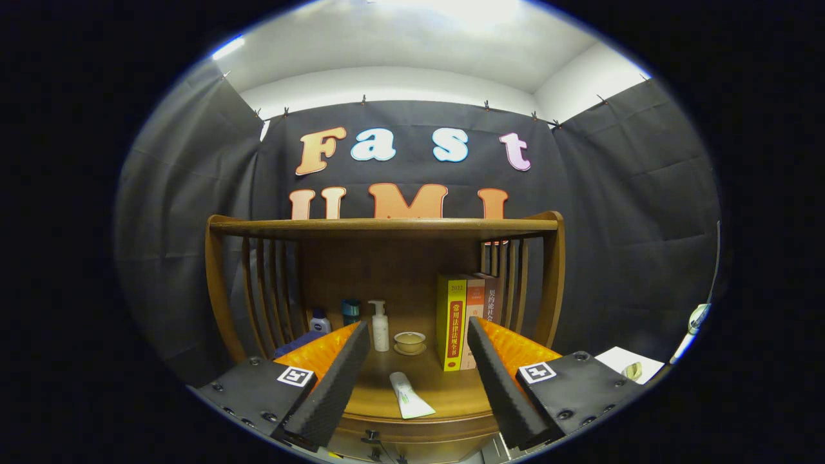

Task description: Pull open the drawer, take out the items inside it, and place them on the countertop above the cabinet.

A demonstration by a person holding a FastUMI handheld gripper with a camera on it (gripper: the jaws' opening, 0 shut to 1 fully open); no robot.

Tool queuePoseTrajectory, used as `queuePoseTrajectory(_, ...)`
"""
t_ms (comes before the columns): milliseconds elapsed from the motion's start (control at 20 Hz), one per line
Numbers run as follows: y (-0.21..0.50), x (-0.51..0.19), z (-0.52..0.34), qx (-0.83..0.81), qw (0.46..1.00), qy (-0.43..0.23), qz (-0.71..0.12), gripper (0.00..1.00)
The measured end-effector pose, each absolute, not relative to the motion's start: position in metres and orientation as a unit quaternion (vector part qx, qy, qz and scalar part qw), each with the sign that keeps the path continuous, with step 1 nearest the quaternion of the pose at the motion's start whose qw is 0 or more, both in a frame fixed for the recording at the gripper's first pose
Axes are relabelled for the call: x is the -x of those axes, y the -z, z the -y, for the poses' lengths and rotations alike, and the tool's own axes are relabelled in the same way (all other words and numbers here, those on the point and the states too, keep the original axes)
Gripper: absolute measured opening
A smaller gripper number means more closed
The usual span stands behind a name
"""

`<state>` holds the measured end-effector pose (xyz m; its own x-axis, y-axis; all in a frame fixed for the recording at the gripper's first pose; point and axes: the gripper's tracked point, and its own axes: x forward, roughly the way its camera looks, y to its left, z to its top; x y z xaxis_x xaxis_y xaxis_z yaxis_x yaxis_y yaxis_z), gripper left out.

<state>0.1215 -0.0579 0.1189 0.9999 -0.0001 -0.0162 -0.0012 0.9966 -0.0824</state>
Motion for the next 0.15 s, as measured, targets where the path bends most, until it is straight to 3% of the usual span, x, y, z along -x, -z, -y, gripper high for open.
queuePoseTrajectory(150, -0.1187, -0.1205, 0.0575, 0.041, 0.999, -0.001, -0.009, 1.00)
